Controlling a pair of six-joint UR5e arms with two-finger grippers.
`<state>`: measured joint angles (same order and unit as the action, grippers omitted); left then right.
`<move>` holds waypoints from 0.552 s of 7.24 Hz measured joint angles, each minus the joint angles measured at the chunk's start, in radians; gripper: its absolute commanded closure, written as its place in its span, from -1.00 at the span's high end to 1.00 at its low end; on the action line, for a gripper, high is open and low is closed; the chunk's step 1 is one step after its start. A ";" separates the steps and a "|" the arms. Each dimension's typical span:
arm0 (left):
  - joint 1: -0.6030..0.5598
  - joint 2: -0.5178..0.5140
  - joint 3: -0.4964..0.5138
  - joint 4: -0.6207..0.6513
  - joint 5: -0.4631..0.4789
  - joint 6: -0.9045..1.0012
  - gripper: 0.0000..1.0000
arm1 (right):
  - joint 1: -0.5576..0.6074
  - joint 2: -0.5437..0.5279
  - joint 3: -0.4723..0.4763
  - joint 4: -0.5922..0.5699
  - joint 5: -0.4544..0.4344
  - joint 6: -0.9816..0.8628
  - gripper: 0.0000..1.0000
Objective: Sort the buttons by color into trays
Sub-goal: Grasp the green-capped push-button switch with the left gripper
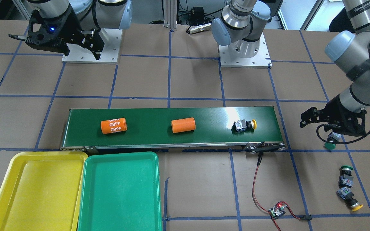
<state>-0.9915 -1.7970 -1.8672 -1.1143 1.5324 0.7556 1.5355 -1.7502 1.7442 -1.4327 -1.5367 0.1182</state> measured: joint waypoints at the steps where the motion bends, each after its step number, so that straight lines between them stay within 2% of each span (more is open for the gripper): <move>1: 0.052 -0.028 -0.005 0.048 0.031 0.169 1.00 | 0.000 0.001 0.000 0.000 0.000 0.000 1.00; 4: 0.124 -0.128 -0.010 0.208 0.072 0.514 1.00 | 0.000 0.006 0.006 -0.004 0.000 0.001 1.00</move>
<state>-0.8678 -1.9246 -1.8774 -0.9063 1.6044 1.2695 1.5355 -1.7440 1.7498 -1.4372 -1.5364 0.1191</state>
